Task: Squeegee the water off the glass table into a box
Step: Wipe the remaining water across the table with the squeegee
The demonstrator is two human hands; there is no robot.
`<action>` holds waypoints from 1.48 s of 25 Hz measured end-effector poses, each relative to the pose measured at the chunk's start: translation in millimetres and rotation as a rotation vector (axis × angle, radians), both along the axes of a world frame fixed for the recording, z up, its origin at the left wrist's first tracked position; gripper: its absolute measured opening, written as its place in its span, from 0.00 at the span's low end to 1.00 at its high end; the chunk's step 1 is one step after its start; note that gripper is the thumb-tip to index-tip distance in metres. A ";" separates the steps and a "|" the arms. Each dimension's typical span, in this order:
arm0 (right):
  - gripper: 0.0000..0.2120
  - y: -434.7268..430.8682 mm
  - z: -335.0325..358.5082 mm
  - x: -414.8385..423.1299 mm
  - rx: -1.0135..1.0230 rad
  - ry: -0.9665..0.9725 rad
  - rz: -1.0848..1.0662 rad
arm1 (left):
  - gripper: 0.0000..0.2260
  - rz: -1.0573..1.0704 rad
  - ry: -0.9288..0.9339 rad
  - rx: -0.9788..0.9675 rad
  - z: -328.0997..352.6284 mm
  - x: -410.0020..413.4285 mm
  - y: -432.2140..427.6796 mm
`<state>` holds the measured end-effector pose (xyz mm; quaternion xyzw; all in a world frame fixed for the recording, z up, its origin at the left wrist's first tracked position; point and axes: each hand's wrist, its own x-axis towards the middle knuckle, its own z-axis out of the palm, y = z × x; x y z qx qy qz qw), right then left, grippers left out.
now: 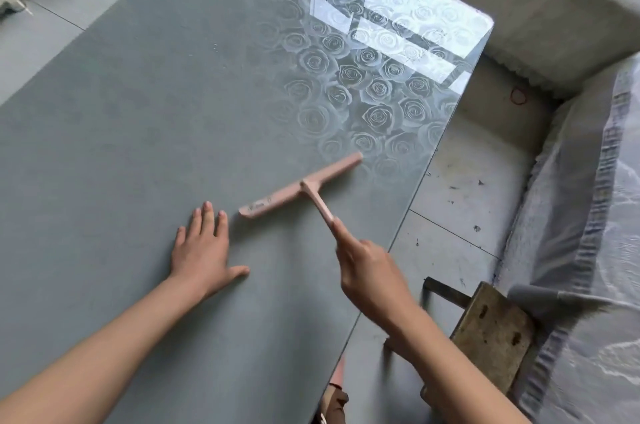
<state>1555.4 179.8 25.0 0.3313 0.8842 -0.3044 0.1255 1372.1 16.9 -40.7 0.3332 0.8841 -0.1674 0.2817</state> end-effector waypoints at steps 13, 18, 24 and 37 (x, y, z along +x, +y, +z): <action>0.25 -1.5 9.9 -38.6 0.051 -0.113 0.068 | 0.28 0.106 -0.186 0.307 9.9 -37.6 -18.0; 0.25 6.1 31.5 -2.9 0.072 -0.101 0.039 | 0.26 0.224 -0.166 0.506 22.5 -63.8 -31.4; 0.25 22.0 5.0 -102.3 0.086 -0.040 0.104 | 0.31 0.295 0.013 0.204 13.1 -79.0 -33.6; 0.28 101.7 -3.9 -215.0 0.065 0.027 0.362 | 0.37 0.450 0.055 0.009 9.7 -108.2 38.6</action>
